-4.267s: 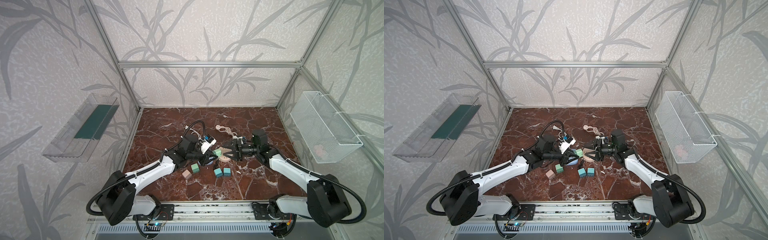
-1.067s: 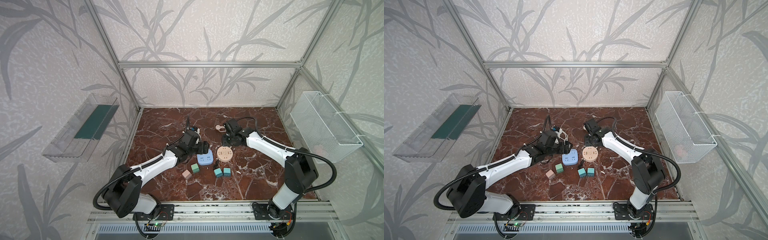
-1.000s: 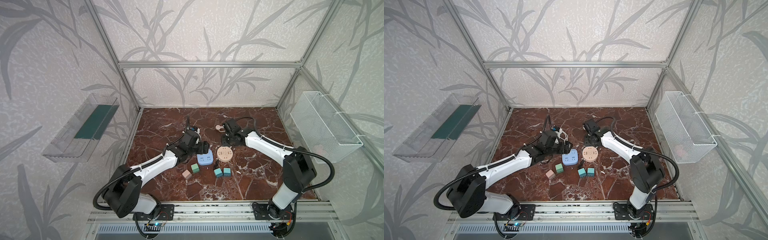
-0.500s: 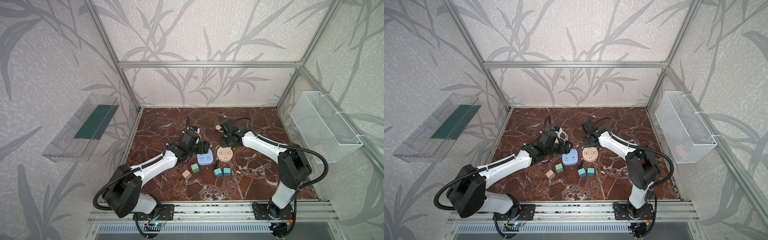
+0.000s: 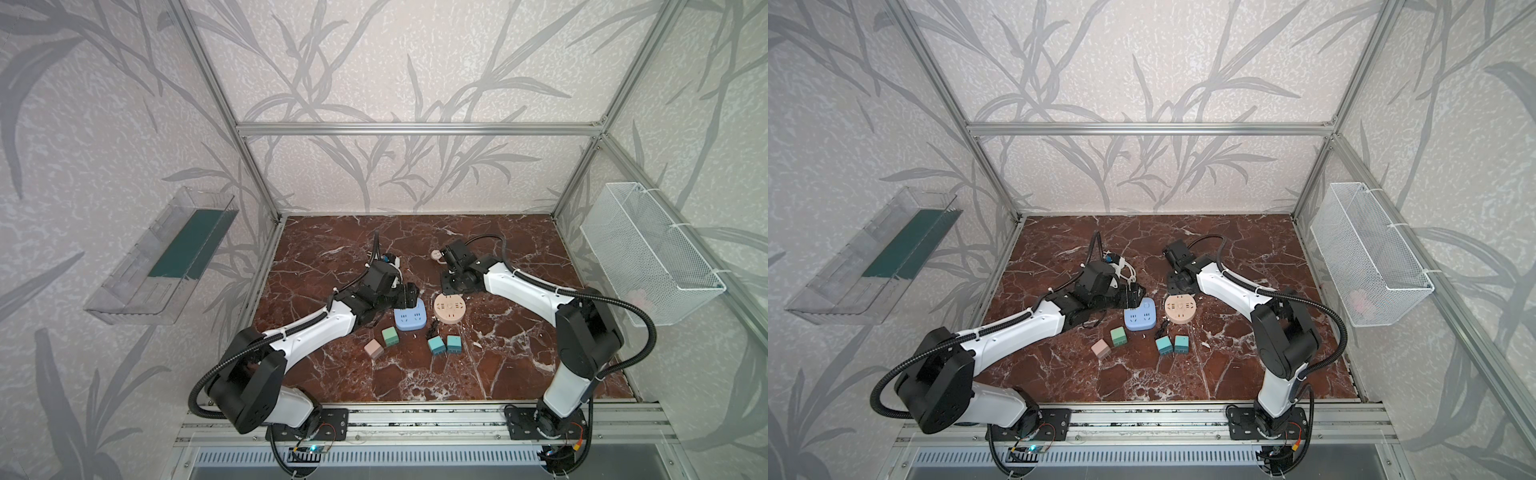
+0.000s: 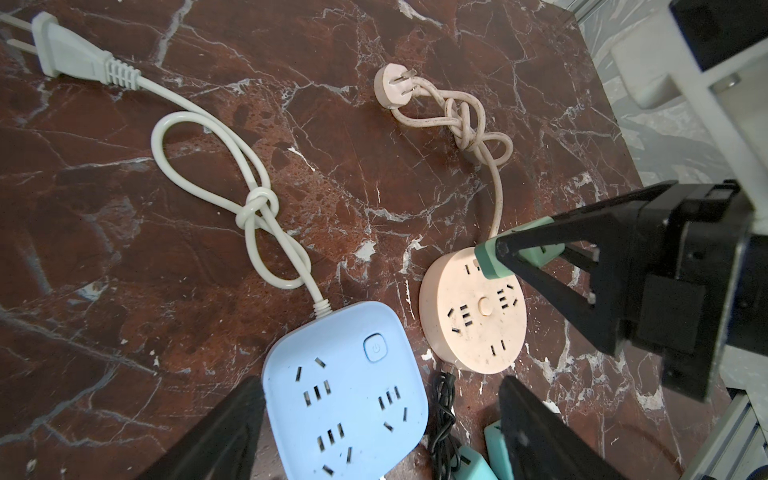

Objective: Insert the plug
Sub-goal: 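Carry the green adapter with the right gripper above the pink round power strip, then lower the green adapter with the right gripper and press its prongs into the pink strip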

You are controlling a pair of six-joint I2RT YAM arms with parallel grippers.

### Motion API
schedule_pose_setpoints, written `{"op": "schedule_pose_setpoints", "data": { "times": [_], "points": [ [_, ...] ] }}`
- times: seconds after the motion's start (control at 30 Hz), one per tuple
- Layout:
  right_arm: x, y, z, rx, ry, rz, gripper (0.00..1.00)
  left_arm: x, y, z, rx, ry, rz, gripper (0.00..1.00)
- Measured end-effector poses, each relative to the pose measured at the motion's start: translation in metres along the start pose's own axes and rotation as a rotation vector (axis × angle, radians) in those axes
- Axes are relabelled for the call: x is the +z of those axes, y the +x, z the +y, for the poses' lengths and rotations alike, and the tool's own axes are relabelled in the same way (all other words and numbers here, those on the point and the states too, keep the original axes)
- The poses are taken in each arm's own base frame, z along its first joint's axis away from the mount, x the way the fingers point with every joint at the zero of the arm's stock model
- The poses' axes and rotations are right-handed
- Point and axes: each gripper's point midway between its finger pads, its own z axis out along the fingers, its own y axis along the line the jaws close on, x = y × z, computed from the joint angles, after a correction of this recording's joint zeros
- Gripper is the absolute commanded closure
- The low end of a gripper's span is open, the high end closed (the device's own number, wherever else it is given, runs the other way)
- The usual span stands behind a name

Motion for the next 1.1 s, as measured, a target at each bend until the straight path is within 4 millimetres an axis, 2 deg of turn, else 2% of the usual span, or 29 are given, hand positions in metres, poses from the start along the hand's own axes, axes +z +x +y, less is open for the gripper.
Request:
{"op": "schedule_pose_setpoints", "data": {
  "times": [1.1],
  "points": [
    [0.0086, 0.008, -0.0011, -0.01, 0.025, 0.01, 1.0, 0.0026, 0.0063, 0.0042, -0.001, -0.003, 0.003, 0.13]
  ]
}}
